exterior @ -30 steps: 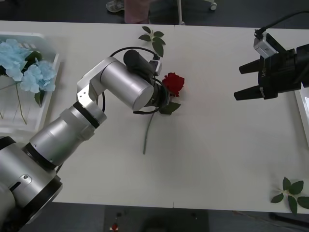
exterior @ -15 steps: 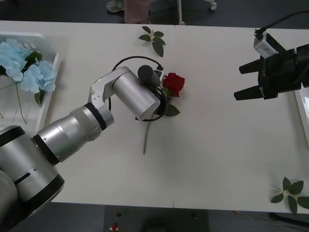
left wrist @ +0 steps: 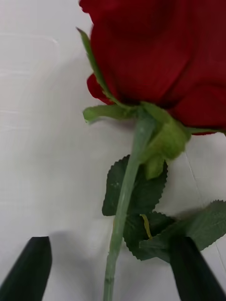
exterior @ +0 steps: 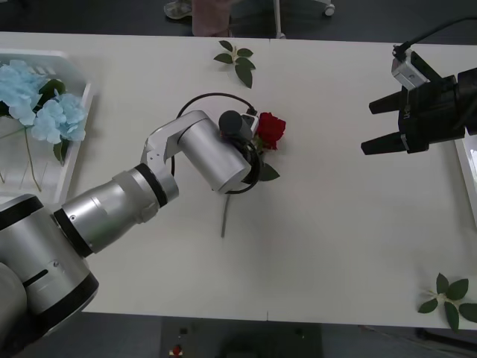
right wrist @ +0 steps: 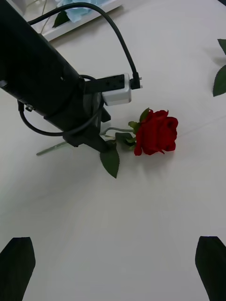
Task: Put the red flowers into the right box and the blue flowers into the left box
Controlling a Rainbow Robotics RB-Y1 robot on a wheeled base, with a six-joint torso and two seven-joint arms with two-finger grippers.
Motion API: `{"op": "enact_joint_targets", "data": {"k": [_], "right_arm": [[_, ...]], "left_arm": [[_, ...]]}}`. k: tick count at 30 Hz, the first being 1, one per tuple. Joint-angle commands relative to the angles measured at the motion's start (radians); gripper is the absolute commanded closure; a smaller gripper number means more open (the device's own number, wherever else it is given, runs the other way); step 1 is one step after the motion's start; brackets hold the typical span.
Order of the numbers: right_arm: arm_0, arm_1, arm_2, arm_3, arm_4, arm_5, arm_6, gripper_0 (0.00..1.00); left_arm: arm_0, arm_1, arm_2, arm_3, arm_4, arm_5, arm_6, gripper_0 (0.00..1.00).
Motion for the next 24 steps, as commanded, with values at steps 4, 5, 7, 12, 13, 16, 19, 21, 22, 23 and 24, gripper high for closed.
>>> {"op": "enact_joint_targets", "data": {"k": [4,5,7,12,13,16,19,21,22,23,24], "right_arm": [[-0.019,-0.005,-0.011,-0.009,-0.007,-0.004,-0.015,0.0],[-0.019,-0.005,-0.011,-0.009,-0.007,-0.004,-0.015,0.0],[-0.019,-0.005,-0.011,-0.009,-0.007,-0.004,-0.015,0.0],[-0.019,-0.005,-0.011,-0.009,-0.007,-0.004,-0.015,0.0],[-0.019,-0.005,-0.011,-0.009,-0.007,-0.004,-0.015,0.0],[-0.019,-0.005,-0.011,-0.009,-0.007,-0.004,-0.015,0.0],[-0.019,-0.005,-0.011,-0.009,-0.007,-0.004,-0.015,0.0],[-0.019,-0.005,-0.011,-0.009,-0.007,-0.004,-0.015,0.0],[-0.019,-0.005,-0.011,-0.009,-0.007,-0.004,-0.015,0.0],[-0.019,-0.005,-0.011,-0.009,-0.007,-0.004,-0.015,0.0],[-0.019,-0.005,-0.011,-0.009,-0.007,-0.004,-0.015,0.0]], "left_arm": [[-0.033,-0.002,-0.007,-0.016,-0.017,-0.026,0.053,1.0],[-0.033,0.0,-0.007,-0.016,-0.019,-0.026,0.053,1.0],[-0.032,0.0,-0.007,-0.016,-0.019,-0.026,0.053,1.0],[-0.032,-0.002,-0.007,-0.016,-0.02,-0.026,0.052,1.0],[-0.033,-0.002,-0.009,-0.016,-0.02,-0.026,0.052,1.0],[-0.032,-0.002,-0.009,-0.016,-0.019,-0.026,0.049,1.0],[-0.032,0.001,-0.009,-0.017,-0.011,-0.024,0.043,1.0],[-0.033,0.008,-0.007,-0.029,-0.01,-0.022,0.036,1.0],[-0.033,0.012,-0.001,-0.037,-0.01,-0.016,0.035,1.0],[-0.033,0.018,0.02,-0.062,0.003,0.01,0.03,1.0],[-0.033,0.024,0.034,-0.08,0.013,0.033,0.023,1.0]]}}
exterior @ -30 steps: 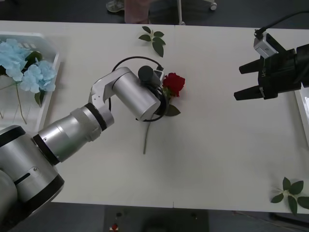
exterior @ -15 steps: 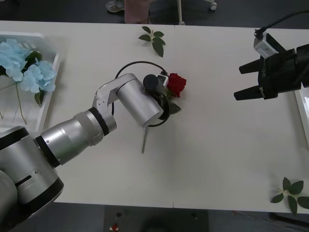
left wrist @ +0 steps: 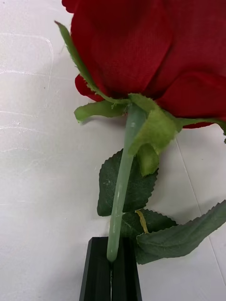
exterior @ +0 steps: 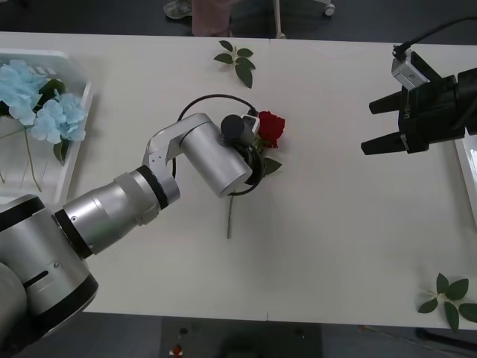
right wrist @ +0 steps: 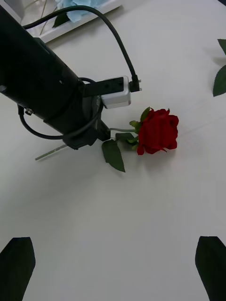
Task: Put the red flowers into the right box and the blue flowers into the left box
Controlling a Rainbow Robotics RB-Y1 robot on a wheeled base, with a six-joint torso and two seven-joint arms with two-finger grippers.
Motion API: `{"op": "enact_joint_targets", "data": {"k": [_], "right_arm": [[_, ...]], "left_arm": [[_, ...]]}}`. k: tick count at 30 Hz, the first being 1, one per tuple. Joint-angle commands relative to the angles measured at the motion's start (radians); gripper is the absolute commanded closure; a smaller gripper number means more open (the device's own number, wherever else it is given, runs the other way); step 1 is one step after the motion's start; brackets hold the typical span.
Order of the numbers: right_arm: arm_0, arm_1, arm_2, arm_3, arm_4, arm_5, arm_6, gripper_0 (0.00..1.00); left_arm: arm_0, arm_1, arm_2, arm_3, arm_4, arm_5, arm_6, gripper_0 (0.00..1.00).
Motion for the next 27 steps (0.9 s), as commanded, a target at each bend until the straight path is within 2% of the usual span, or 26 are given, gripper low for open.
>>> {"op": "enact_joint_targets", "data": {"k": [1,10,15,21,27], "right_arm": [[-0.019,-0.005,-0.011,-0.009,-0.007,-0.004,-0.015,0.0],[-0.019,-0.005,-0.011,-0.009,-0.007,-0.004,-0.015,0.0],[-0.019,-0.005,-0.011,-0.009,-0.007,-0.004,-0.015,0.0],[-0.019,-0.005,-0.011,-0.009,-0.007,-0.004,-0.015,0.0],[-0.019,-0.005,-0.011,-0.009,-0.007,-0.004,-0.015,0.0]], "left_arm": [[-0.032,0.027,0.061,-0.094,0.033,0.074,-0.018,1.0],[-0.019,0.094,0.249,-0.356,0.142,0.386,-0.09,1.0],[-0.012,0.159,0.332,-0.462,0.213,0.494,-0.102,1.0],[0.024,0.249,0.502,-0.583,0.323,0.609,-0.148,1.0],[0.06,0.321,0.705,-0.622,0.469,0.683,-0.262,1.0]]}}
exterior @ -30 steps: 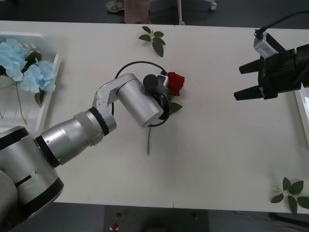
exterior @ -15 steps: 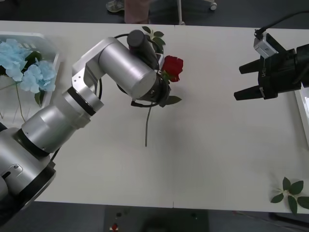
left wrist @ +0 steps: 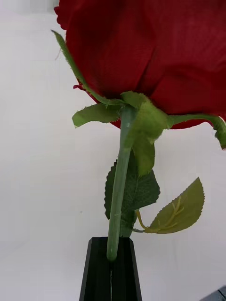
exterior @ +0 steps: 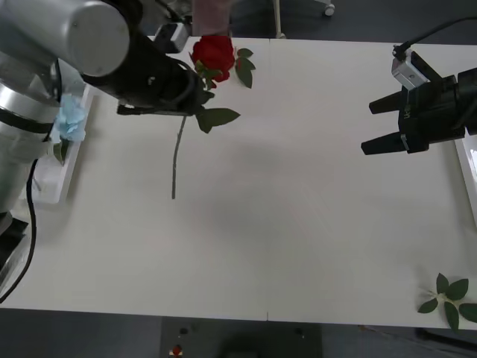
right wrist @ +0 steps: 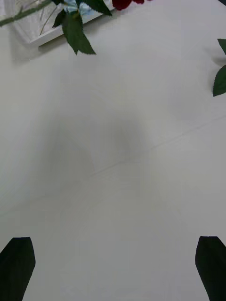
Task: Put the red flowers into the right box and the blue flowers into the left box
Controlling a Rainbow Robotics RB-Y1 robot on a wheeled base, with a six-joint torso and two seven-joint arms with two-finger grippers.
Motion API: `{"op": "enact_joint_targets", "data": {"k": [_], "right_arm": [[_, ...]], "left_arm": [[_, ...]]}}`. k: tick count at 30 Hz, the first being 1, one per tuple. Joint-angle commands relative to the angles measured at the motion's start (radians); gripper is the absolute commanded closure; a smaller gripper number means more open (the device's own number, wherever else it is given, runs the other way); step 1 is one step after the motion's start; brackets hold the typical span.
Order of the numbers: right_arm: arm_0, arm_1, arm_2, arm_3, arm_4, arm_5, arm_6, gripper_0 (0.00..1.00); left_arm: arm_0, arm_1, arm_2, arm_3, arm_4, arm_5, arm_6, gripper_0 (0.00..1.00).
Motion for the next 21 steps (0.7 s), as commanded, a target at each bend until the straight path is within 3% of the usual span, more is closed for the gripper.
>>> {"op": "enact_joint_targets", "data": {"k": [1,5,14,15,16,21], "right_arm": [[-0.019,-0.005,-0.011,-0.009,-0.007,-0.004,-0.015,0.0],[-0.019,-0.005,-0.011,-0.009,-0.007,-0.004,-0.015,0.0],[-0.019,-0.005,-0.011,-0.009,-0.007,-0.004,-0.015,0.0],[0.043,0.047,0.029,-0.011,-0.01,-0.003,-0.015,0.0],[0.043,0.049,0.022,-0.012,-0.012,-0.003,-0.015,0.0],[0.067,0.081,-0.024,0.023,-0.202,-0.009,-0.015,0.0]], "left_arm": [[0.017,0.058,0.117,-0.036,0.089,0.03,-0.119,1.0],[0.04,0.07,0.231,-0.035,0.186,0.019,-0.179,1.0],[0.143,0.07,0.375,-0.033,0.433,-0.157,-0.341,1.0],[0.158,0.07,0.381,-0.033,0.475,-0.189,-0.372,1.0],[0.167,0.07,0.381,-0.033,0.499,-0.212,-0.395,1.0],[0.196,0.058,0.381,-0.033,0.626,-0.295,-0.537,1.0]]}}
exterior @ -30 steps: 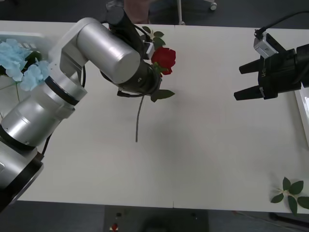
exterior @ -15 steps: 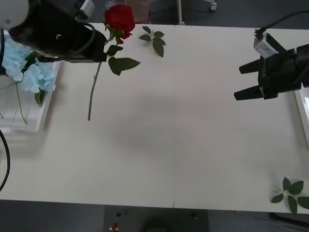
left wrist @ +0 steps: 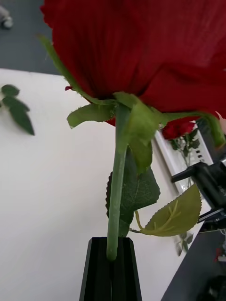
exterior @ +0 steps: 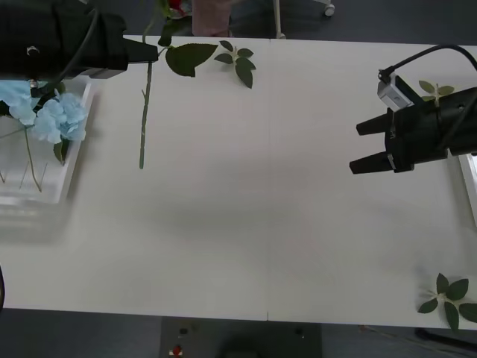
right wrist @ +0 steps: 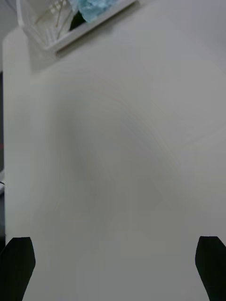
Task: Put the red flowers into the right box and the blue flowers into the left box
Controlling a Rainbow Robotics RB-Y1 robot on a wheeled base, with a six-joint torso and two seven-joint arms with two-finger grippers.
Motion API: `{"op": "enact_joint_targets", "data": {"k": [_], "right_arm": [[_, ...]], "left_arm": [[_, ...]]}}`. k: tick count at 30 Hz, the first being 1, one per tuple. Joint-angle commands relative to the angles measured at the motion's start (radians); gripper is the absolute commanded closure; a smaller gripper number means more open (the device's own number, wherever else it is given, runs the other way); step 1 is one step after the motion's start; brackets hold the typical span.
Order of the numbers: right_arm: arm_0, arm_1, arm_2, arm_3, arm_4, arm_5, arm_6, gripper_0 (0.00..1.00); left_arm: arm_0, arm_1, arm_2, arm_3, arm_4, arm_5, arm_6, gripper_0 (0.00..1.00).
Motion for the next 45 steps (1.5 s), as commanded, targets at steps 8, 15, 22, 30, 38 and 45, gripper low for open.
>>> {"op": "enact_joint_targets", "data": {"k": [8,15,22,30,38,45], "right_arm": [[-0.002,-0.048,-0.146,-0.016,-0.365,0.012,-0.015,0.0],[-0.018,-0.131,-0.181,-0.184,-0.384,-0.049,-0.14,0.0],[-0.004,-0.078,-0.117,-0.341,-0.342,-0.302,-0.272,0.0],[-0.004,0.058,0.064,-0.435,-0.314,-0.653,-0.327,0.0],[-0.004,0.205,0.153,-0.43,-0.315,-0.817,-0.327,0.0],[0.011,0.324,0.166,-0.413,-0.326,-0.931,-0.323,0.0]], "left_arm": [[0.001,-0.023,-0.011,-0.024,0.085,-0.082,-0.397,1.0],[0.002,-0.029,-0.054,-0.024,0.108,-0.162,-0.535,1.0],[0.002,-0.031,-0.119,-0.026,0.159,-0.241,-0.535,1.0],[0.002,-0.037,-0.249,-0.026,0.205,-0.405,-0.535,1.0],[0.002,-0.055,-0.278,-0.026,0.194,-0.438,-0.541,1.0],[0.002,-0.066,-0.281,-0.026,0.185,-0.436,-0.541,1.0]]}}
